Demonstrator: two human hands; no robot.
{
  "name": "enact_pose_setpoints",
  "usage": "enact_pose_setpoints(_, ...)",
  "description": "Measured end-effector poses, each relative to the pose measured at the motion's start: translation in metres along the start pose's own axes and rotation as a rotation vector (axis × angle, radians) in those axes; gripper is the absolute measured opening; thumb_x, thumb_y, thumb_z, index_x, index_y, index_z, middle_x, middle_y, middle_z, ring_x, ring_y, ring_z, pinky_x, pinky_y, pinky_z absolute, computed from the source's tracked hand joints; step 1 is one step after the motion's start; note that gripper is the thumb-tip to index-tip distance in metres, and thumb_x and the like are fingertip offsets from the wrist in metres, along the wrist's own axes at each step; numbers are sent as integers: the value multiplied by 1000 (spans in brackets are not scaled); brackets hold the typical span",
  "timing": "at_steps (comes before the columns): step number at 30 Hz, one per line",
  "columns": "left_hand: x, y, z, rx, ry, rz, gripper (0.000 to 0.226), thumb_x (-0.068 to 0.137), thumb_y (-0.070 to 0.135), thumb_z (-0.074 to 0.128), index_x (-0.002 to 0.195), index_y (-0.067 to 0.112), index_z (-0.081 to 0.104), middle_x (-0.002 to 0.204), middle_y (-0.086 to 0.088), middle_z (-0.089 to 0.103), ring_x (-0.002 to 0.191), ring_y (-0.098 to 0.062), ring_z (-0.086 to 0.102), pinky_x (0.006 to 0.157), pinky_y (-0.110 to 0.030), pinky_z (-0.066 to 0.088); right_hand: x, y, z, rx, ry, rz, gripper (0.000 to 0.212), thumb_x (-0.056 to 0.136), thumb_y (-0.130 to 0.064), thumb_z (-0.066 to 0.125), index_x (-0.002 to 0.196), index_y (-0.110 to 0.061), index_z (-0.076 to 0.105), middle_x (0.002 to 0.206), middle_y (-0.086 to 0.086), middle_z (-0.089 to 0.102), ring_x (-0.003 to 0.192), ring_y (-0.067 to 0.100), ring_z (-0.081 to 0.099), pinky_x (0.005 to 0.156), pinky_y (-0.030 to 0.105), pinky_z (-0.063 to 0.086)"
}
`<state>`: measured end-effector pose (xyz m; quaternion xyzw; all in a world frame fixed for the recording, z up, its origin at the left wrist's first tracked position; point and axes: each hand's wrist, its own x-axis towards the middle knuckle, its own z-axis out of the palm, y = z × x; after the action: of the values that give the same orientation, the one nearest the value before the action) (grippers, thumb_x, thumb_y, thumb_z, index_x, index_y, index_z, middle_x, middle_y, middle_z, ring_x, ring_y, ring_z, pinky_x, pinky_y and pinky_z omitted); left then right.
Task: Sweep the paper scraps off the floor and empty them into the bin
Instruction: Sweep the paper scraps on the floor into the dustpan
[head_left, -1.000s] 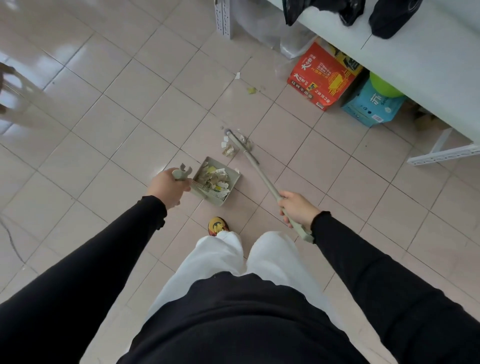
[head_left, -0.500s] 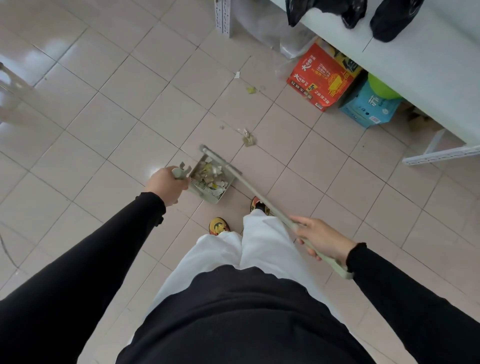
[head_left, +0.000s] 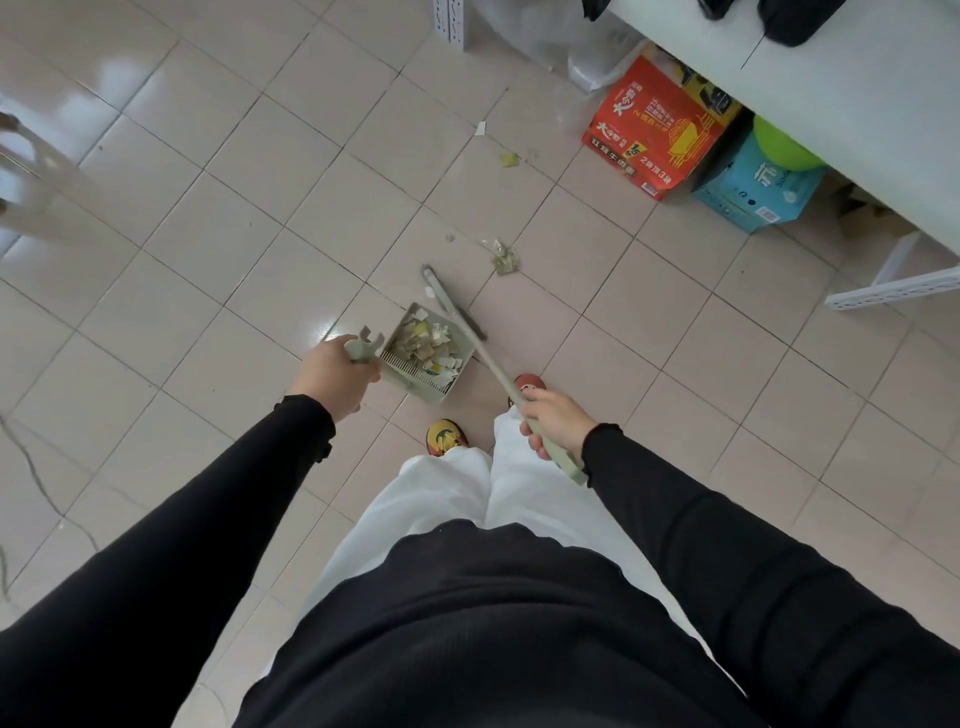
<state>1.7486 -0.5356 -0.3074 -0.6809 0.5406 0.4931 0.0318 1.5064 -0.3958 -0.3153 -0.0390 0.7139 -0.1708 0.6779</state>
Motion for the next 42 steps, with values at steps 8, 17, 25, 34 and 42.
enact_pose_setpoints(8,-11,-17,2,-125,41,-31,7,91,14,59,93,18,64,104,-26,71,57,-22,46,51,-28,42,-47,22,-10,121,-22,-175,29,102,-16,40,123,-28,55,79,8,46,44,12,37,39,23,32)
enact_pose_setpoints(17,-5,-16,-17,-204,92,-47,9,95,18,58,93,26,61,101,-12,75,51,-19,43,48,-24,37,42,-83,17,-446,120,-266,41,99,-6,34,137,-1,48,73,6,51,63,23,55,52,30,45)
enact_pose_setpoints(25,9,-18,-25,-155,80,-69,6,94,21,59,91,26,61,97,-7,75,50,-20,46,50,-24,38,47,-115,43,-674,32,-136,34,98,-4,51,131,4,58,106,18,67,75,24,63,53,13,53)
enact_pose_setpoints(34,15,-26,-30,-195,70,-90,5,93,21,60,97,21,64,98,-9,75,48,-20,45,52,-24,38,-46,-46,-48,-577,-69,-114,51,96,-12,40,144,-29,46,78,4,50,45,10,40,38,21,35)
enact_pose_setpoints(42,11,-26,-29,-180,68,-82,5,92,22,60,90,25,62,100,-11,75,50,-21,47,52,-26,39,25,-50,-1,-694,48,-170,52,96,-9,32,147,-17,41,96,13,59,54,22,50,49,29,42)
